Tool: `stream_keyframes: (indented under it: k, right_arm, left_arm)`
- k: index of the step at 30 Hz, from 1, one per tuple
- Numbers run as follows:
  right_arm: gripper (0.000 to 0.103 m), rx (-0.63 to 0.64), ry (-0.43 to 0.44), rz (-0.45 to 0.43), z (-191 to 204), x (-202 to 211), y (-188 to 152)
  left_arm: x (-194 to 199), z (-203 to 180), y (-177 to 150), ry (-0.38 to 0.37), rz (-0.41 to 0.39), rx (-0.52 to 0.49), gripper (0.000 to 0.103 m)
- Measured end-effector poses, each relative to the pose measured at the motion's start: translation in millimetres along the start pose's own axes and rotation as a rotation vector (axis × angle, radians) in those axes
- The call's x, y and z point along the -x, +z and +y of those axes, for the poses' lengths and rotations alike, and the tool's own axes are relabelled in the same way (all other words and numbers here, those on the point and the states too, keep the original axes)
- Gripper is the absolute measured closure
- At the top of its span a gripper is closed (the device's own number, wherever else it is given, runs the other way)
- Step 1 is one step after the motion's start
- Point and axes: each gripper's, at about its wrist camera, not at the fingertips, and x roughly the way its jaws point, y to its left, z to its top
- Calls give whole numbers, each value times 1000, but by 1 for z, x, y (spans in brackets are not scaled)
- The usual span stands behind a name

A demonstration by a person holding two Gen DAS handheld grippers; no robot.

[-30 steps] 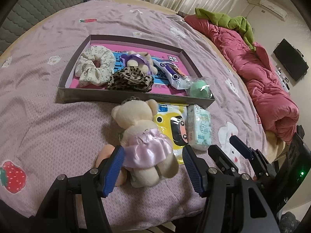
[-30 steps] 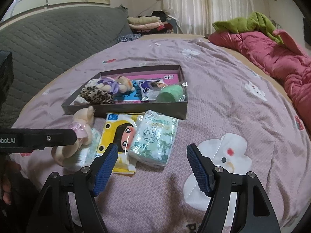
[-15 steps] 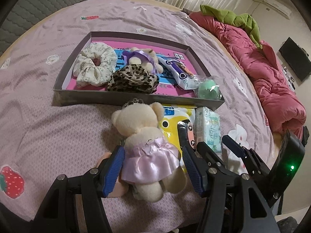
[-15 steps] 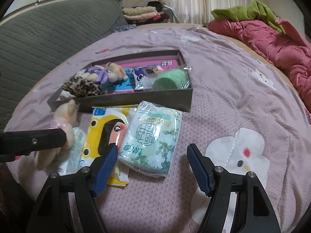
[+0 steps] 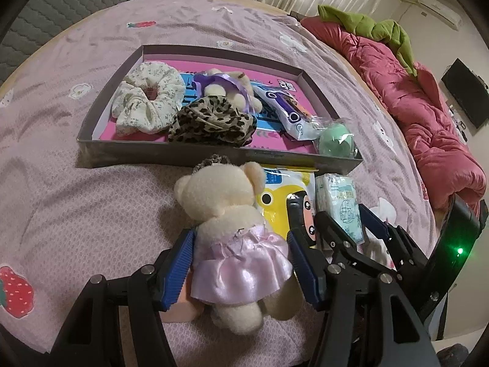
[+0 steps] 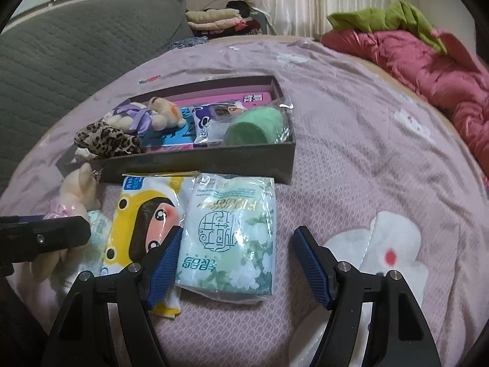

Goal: Organize soft objects
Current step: 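Grasp the pink-dressed teddy bear with left tool while right tool grasps the floral tissue pack, then lift and carry the bear in left tool while right tool carries the tissue pack toward the tray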

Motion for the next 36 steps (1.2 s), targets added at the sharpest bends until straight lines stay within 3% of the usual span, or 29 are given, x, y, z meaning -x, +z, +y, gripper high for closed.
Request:
stream_keyframes:
  k: [4,7,18,36]
  right_arm:
    - [48,20,2,3,-1,-3,1]
    - [50,33,-3,-1,0,-2,1]
    - [51,7,20,-23,-6,7,3]
    - [51,56,86,-124,6,41,8]
  left_arm:
    - [-2,1,0,2,-1,3,43]
    - [-3,2,1,-3,-2,8,44]
    - [5,3,0,-4,-28,1,55]
    - [41,2,1,0,-100,-24,55]
